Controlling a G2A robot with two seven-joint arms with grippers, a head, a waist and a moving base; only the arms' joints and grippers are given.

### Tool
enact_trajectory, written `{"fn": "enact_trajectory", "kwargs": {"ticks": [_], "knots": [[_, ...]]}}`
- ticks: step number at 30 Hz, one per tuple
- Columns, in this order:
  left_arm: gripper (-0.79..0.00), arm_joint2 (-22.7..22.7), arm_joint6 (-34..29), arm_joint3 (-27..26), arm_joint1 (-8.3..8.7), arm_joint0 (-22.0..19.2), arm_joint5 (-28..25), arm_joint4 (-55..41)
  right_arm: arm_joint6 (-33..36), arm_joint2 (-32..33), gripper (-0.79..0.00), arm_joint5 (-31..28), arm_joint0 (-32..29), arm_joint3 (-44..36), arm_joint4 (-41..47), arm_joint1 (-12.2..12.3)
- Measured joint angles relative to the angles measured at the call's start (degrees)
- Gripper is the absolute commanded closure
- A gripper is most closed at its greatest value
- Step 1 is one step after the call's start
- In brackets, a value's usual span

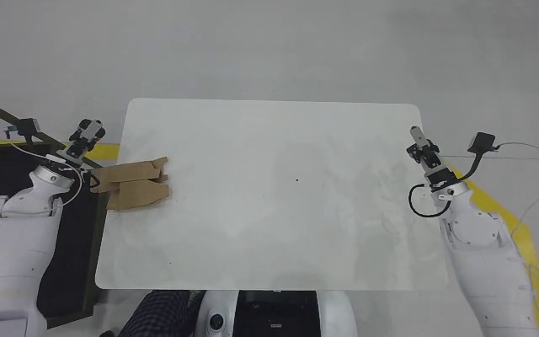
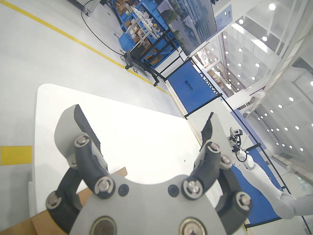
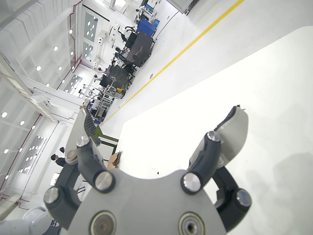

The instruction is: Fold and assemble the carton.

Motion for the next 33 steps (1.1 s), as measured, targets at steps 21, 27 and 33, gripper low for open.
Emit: {"fn": "enact_trajectory", "kwargs": {"ticks": [21, 27, 33], "knots": [[-0.785, -4.84, -12.43, 5.60, 0.87, 3.51, 8.46, -16.43, 0.00, 0.00, -0.785, 0.00, 0.00, 0.00, 0.00, 0.00], [-0.785, -8.47, -17.41, 11.53, 1.22, 4.87, 8.33, -24.33, 0.00, 0.00, -0.785, 0.00, 0.00, 0.00, 0.00, 0.00], [-0.785, -9.63, -23.87, 16.44, 0.53, 3.09, 12.01, -34.00, 0.00, 0.00, -0.785, 0.00, 0.00, 0.00, 0.00, 0.00]]}}
